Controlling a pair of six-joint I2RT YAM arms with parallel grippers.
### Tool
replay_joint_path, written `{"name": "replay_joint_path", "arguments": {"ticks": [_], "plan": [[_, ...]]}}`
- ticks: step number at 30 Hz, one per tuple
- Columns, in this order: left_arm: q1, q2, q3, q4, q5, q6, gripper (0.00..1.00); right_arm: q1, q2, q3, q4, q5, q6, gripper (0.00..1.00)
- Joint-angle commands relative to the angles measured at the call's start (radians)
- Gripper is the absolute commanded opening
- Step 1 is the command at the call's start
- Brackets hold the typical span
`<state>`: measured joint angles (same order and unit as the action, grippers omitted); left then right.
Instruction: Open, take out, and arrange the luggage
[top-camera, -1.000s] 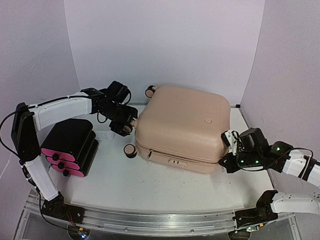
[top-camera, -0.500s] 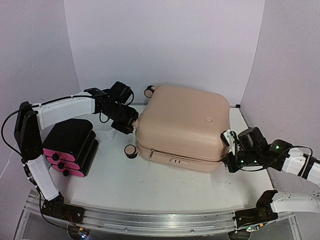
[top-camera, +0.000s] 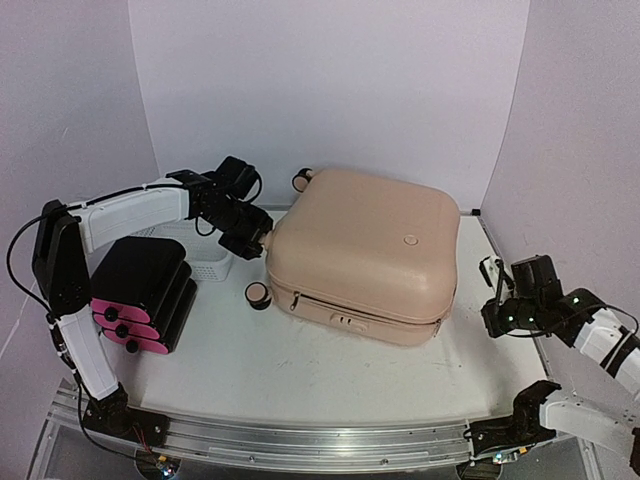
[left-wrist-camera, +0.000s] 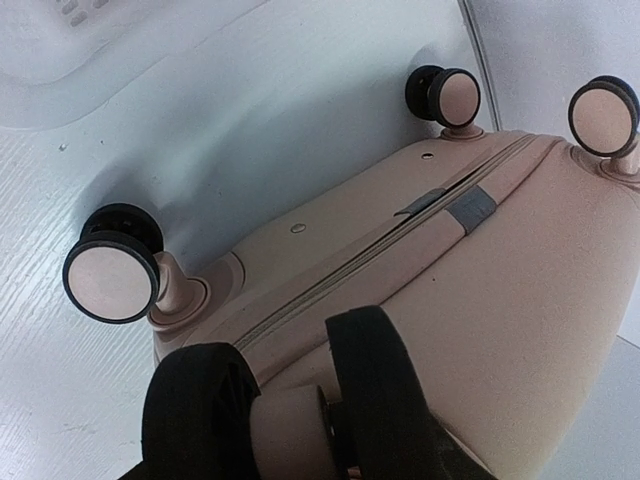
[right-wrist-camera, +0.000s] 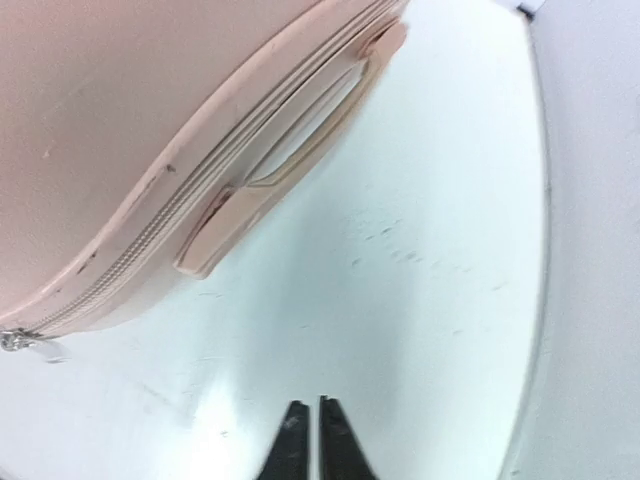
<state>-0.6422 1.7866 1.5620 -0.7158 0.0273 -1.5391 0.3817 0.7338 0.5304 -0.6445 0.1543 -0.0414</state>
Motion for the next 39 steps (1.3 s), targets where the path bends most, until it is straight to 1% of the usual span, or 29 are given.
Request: {"name": "replay_joint_path", "arguments": {"ticks": [1,2,4,6,8,9,12,14,16,20,21,22,24,25,28,30,31,32,35,36,37,39], "plan": [[0.027,0.034,0.070,-0.054,-0.079,0.262,0.14,-0.029,-0.017,0.051,0.046,-0.352,0.147,0.57],[0.034,0.040,0.078,-0.054,-0.068,0.282,0.14,-0.030,-0.026,0.050,0.045,-0.398,0.213,0.64],[0.049,0.046,0.090,-0.054,-0.055,0.313,0.14,-0.030,-0.031,0.030,0.062,-0.529,0.293,0.70],[0.064,0.053,0.103,-0.054,-0.043,0.342,0.14,-0.029,-0.014,-0.008,0.132,-0.640,0.361,0.74],[0.078,0.060,0.112,-0.053,-0.031,0.359,0.14,-0.029,0.016,-0.055,0.213,-0.714,0.387,0.75],[0.082,0.064,0.117,-0.053,0.000,0.367,0.14,-0.029,0.037,-0.075,0.256,-0.746,0.395,0.75],[0.084,0.069,0.123,-0.053,0.032,0.379,0.14,-0.026,0.102,-0.143,0.457,-0.809,0.448,0.75],[0.084,0.069,0.117,-0.052,0.042,0.375,0.14,-0.019,0.148,-0.167,0.549,-0.781,0.473,0.73],[0.084,0.065,0.108,-0.048,0.048,0.371,0.14,0.006,0.179,-0.164,0.571,-0.702,0.477,0.68],[0.084,0.056,0.091,-0.038,0.059,0.363,0.14,0.143,0.230,-0.148,0.550,-0.529,0.410,0.64],[0.084,0.053,0.086,-0.037,0.061,0.363,0.14,0.169,0.239,-0.146,0.552,-0.494,0.396,0.62],[0.084,0.049,0.082,-0.035,0.062,0.360,0.14,0.190,0.243,-0.148,0.564,-0.455,0.391,0.58],[0.084,0.043,0.073,-0.031,0.059,0.356,0.14,0.221,0.241,-0.155,0.577,-0.360,0.394,0.46],[0.084,0.041,0.068,-0.030,0.059,0.354,0.14,0.231,0.238,-0.155,0.581,-0.331,0.395,0.43],[0.084,0.036,0.063,-0.027,0.058,0.353,0.14,0.252,0.222,-0.165,0.619,-0.273,0.421,0.37],[0.084,0.036,0.059,-0.024,0.058,0.352,0.14,0.261,0.214,-0.168,0.636,-0.274,0.414,0.35],[0.084,0.035,0.058,-0.022,0.059,0.352,0.14,0.265,0.211,-0.169,0.637,-0.299,0.396,0.35],[0.083,0.034,0.057,-0.022,0.059,0.352,0.14,0.264,0.212,-0.166,0.637,-0.334,0.376,0.35],[0.084,0.032,0.047,-0.016,0.059,0.352,0.14,0.264,0.237,-0.134,0.605,-0.466,0.291,0.52],[0.084,0.031,0.046,-0.015,0.059,0.352,0.14,0.264,0.243,-0.134,0.602,-0.504,0.266,0.56],[0.084,0.031,0.044,-0.013,0.059,0.352,0.14,0.264,0.243,-0.138,0.604,-0.530,0.245,0.59],[0.084,0.030,0.042,-0.010,0.060,0.352,0.14,0.264,0.227,-0.152,0.614,-0.559,0.210,0.61]]}}
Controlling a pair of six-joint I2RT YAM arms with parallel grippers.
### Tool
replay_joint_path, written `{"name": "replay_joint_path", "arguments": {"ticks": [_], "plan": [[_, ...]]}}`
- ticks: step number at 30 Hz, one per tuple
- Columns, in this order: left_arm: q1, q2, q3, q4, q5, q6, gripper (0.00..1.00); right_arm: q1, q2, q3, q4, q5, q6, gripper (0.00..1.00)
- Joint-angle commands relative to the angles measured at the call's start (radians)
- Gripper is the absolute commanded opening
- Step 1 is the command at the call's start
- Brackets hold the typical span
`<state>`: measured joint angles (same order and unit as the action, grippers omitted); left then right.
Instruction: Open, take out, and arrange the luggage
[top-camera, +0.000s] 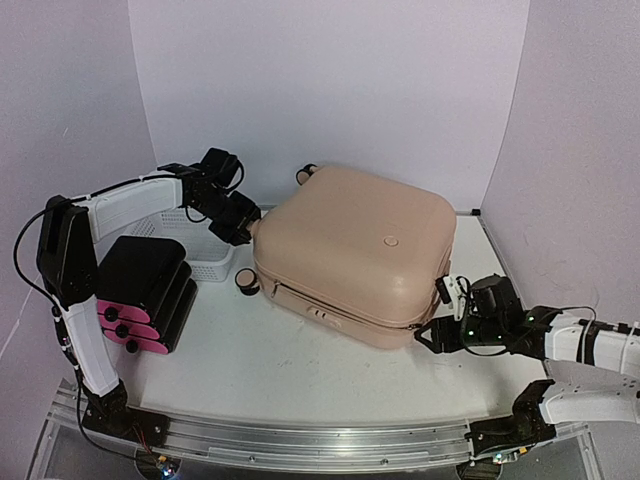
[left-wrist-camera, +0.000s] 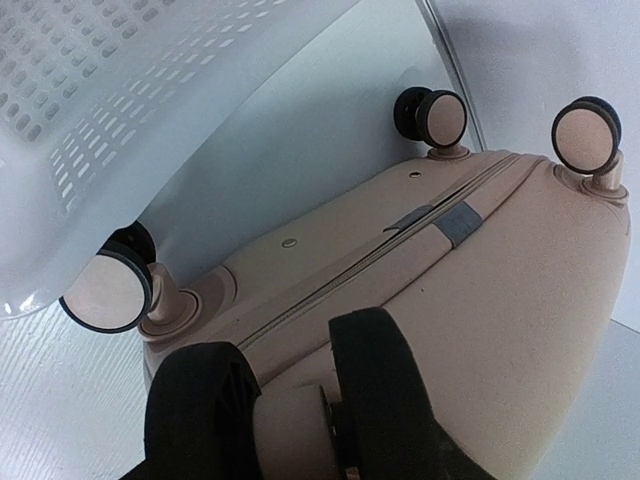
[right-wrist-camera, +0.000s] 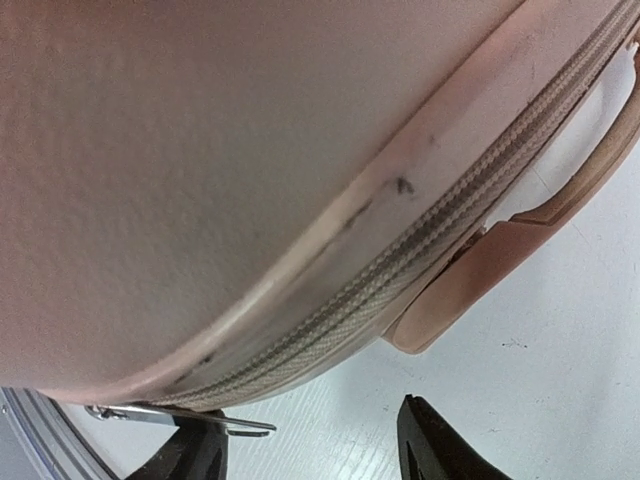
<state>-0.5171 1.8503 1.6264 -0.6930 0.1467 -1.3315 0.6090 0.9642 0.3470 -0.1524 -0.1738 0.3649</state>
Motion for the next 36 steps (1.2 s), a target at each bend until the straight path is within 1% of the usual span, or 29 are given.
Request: {"name": "replay_joint_path", "arguments": {"ticks": [1,3,4,5,7,8,10,12,14,17,20,26,34,36], "plan": [[-0.041,-0.035,-0.023,-0.032,-0.059,0.144,0.15,0.037,-0.016,0.021,0.135,-0.241,-0.207,0.62],[-0.041,-0.037,-0.024,-0.030,-0.059,0.146,0.15,0.038,-0.032,0.002,0.176,-0.246,-0.206,0.63],[-0.041,-0.038,-0.025,-0.029,-0.058,0.146,0.15,0.037,-0.033,-0.001,0.190,-0.257,-0.203,0.61],[-0.041,-0.039,-0.025,-0.027,-0.058,0.146,0.15,0.037,-0.031,0.001,0.201,-0.285,-0.198,0.56],[-0.041,-0.040,-0.026,-0.025,-0.057,0.146,0.15,0.037,-0.014,0.008,0.224,-0.344,-0.185,0.53],[-0.041,-0.039,-0.026,-0.024,-0.056,0.146,0.15,0.037,-0.006,0.011,0.234,-0.374,-0.180,0.53],[-0.041,-0.041,-0.029,-0.021,-0.055,0.144,0.15,0.038,0.009,0.011,0.246,-0.397,-0.165,0.57],[-0.041,-0.039,-0.031,-0.017,-0.049,0.141,0.15,0.037,0.017,0.000,0.259,-0.377,-0.158,0.58],[-0.041,-0.039,-0.034,-0.014,-0.046,0.137,0.15,0.037,0.018,-0.009,0.286,-0.366,-0.143,0.56],[-0.041,-0.040,-0.039,-0.011,-0.042,0.137,0.15,0.037,0.012,-0.020,0.339,-0.391,-0.100,0.53],[-0.041,-0.043,-0.040,-0.008,-0.044,0.137,0.15,0.037,0.005,-0.029,0.346,-0.400,-0.059,0.52],[-0.041,-0.049,-0.040,-0.002,-0.046,0.135,0.15,0.039,-0.006,-0.090,0.426,-0.349,0.081,0.51],[-0.042,-0.043,-0.045,0.004,-0.038,0.132,0.15,0.038,0.027,-0.112,0.493,-0.329,0.151,0.45],[-0.041,-0.043,-0.046,0.008,-0.035,0.129,0.15,0.038,0.049,-0.114,0.521,-0.323,0.156,0.42]]}}
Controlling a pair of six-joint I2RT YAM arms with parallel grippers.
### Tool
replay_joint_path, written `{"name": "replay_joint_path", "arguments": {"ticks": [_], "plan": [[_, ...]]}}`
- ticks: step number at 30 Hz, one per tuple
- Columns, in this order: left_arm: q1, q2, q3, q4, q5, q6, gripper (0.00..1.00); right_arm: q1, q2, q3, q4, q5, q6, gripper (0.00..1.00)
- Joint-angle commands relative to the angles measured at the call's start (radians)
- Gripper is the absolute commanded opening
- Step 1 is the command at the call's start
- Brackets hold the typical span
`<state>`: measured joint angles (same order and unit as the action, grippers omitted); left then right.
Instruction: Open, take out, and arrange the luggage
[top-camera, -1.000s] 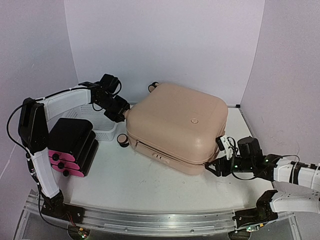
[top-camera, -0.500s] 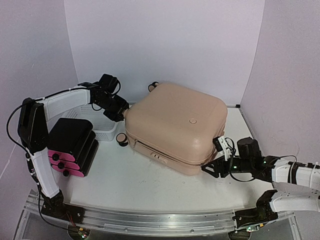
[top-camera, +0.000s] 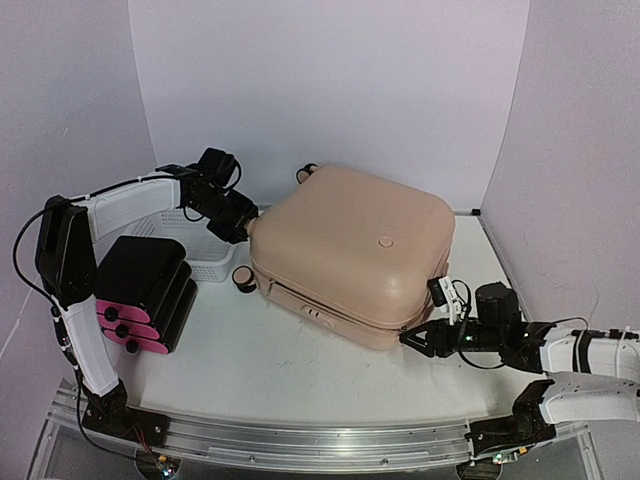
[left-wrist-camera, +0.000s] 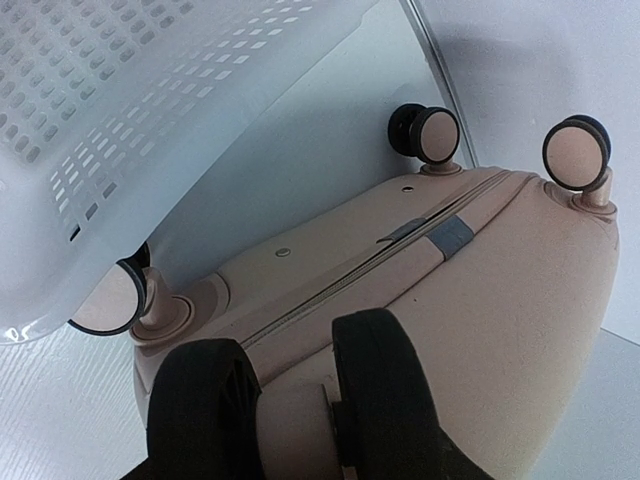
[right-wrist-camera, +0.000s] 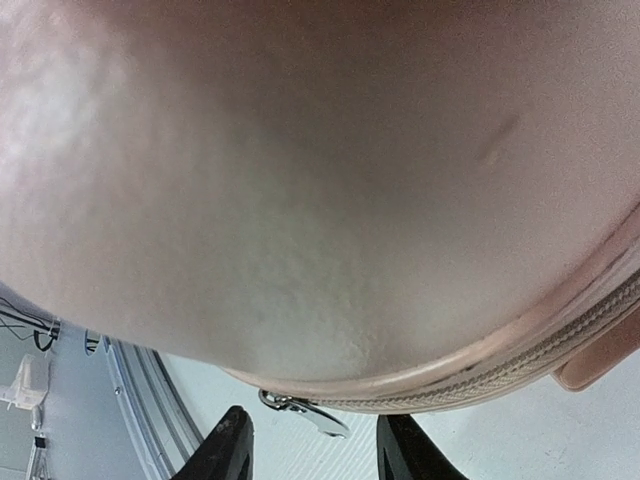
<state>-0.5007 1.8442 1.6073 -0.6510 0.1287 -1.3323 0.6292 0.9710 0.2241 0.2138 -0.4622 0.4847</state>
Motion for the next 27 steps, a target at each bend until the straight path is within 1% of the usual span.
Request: {"name": "replay_joint_path", "arguments": {"ticks": [1,7,9,11,12,13,15,19,21,24,27], "plan": [[-0.058,-0.038,-0.027,-0.033,-0.015,0.130,0.16,0.019,0.052,0.006,0.175,-0.031,0.041,0.40],[-0.058,-0.036,-0.029,-0.026,-0.009,0.122,0.15,0.027,0.122,0.005,0.298,-0.038,0.081,0.28],[-0.058,-0.036,-0.029,-0.025,-0.009,0.120,0.15,0.037,0.122,-0.001,0.311,0.009,0.095,0.25],[-0.058,-0.038,-0.032,-0.023,-0.009,0.116,0.15,0.062,0.110,-0.009,0.312,0.086,0.103,0.24],[-0.058,-0.039,-0.034,-0.021,-0.009,0.114,0.16,0.079,0.106,-0.009,0.312,0.126,0.105,0.22],[-0.058,-0.039,-0.037,-0.020,-0.009,0.112,0.16,0.092,0.106,-0.008,0.309,0.159,0.106,0.19],[-0.058,-0.037,-0.042,-0.016,-0.006,0.106,0.16,0.113,0.108,-0.004,0.308,0.193,0.107,0.16],[-0.058,-0.036,-0.047,-0.012,-0.001,0.102,0.15,0.135,0.107,0.002,0.309,0.225,0.111,0.11],[-0.058,-0.039,-0.050,-0.009,-0.004,0.102,0.15,0.141,0.097,0.006,0.301,0.236,0.119,0.06],[-0.058,-0.044,-0.055,-0.007,-0.009,0.100,0.15,0.148,0.062,0.011,0.259,0.281,0.143,0.00],[-0.058,-0.043,-0.059,-0.004,-0.008,0.098,0.15,0.156,0.022,0.030,0.168,0.297,0.143,0.00]]}}
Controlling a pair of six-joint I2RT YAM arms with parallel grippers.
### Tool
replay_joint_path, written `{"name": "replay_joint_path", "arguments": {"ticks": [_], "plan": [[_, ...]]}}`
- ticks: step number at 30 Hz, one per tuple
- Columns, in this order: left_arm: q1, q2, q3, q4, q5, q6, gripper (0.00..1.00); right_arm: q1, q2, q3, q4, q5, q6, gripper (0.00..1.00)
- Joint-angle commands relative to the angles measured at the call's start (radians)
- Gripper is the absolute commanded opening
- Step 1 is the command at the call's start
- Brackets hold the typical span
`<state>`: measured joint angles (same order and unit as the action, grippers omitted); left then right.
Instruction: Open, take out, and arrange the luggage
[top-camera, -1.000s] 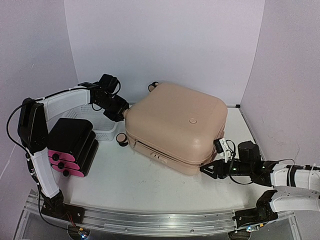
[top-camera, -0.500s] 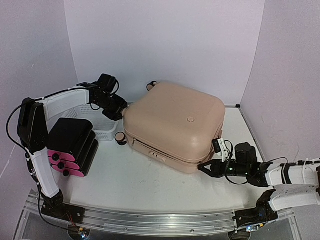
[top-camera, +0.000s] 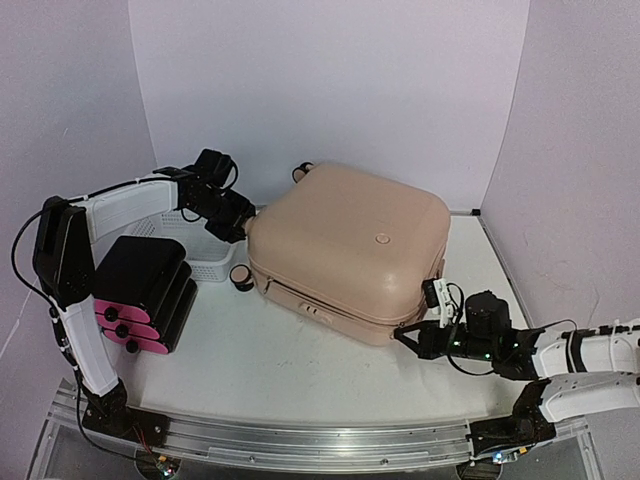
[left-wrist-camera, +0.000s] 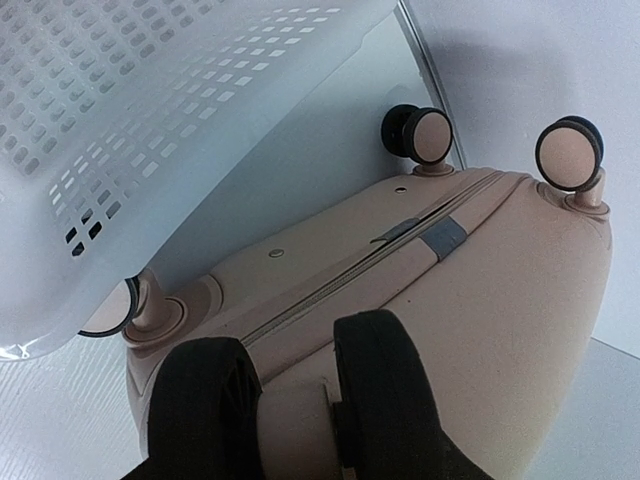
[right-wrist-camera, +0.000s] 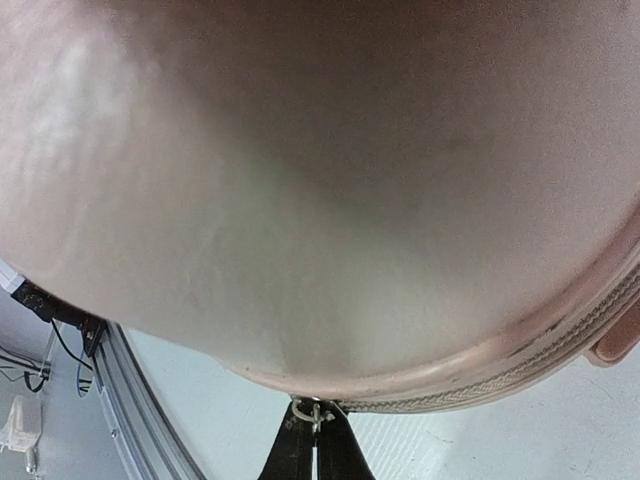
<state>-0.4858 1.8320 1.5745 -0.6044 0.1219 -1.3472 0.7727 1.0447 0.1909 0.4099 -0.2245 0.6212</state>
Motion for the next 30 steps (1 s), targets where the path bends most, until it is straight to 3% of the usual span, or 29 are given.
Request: {"name": "replay_joint_path", "arguments": {"ticks": [1,5,8,11,14,22,26,30], "plan": [[-0.073,-0.030,-0.026,-0.049,0.000,0.112,0.15,0.014,-0.065,0.068,-0.060,0.070,0.005,0.00],[-0.072,-0.032,-0.037,-0.047,-0.004,0.108,0.15,0.015,-0.149,0.118,-0.285,0.163,-0.025,0.00],[-0.070,-0.044,-0.051,-0.047,-0.024,0.104,0.15,0.016,-0.206,0.205,-0.613,0.287,-0.090,0.00],[-0.064,-0.051,-0.060,-0.046,-0.031,0.105,0.15,0.016,-0.186,0.315,-0.929,0.458,-0.161,0.00],[-0.062,-0.052,-0.066,-0.046,-0.036,0.111,0.14,0.015,-0.145,0.389,-1.074,0.558,-0.237,0.00],[-0.056,-0.075,-0.092,-0.046,-0.063,0.111,0.14,0.005,-0.161,0.430,-1.102,0.744,-0.404,0.00],[-0.054,-0.080,-0.095,-0.047,-0.066,0.121,0.13,-0.129,-0.148,0.426,-1.049,0.711,-0.488,0.00],[-0.054,-0.077,-0.103,-0.046,-0.058,0.128,0.12,-0.331,-0.147,0.381,-0.868,0.517,-0.605,0.00]]}}
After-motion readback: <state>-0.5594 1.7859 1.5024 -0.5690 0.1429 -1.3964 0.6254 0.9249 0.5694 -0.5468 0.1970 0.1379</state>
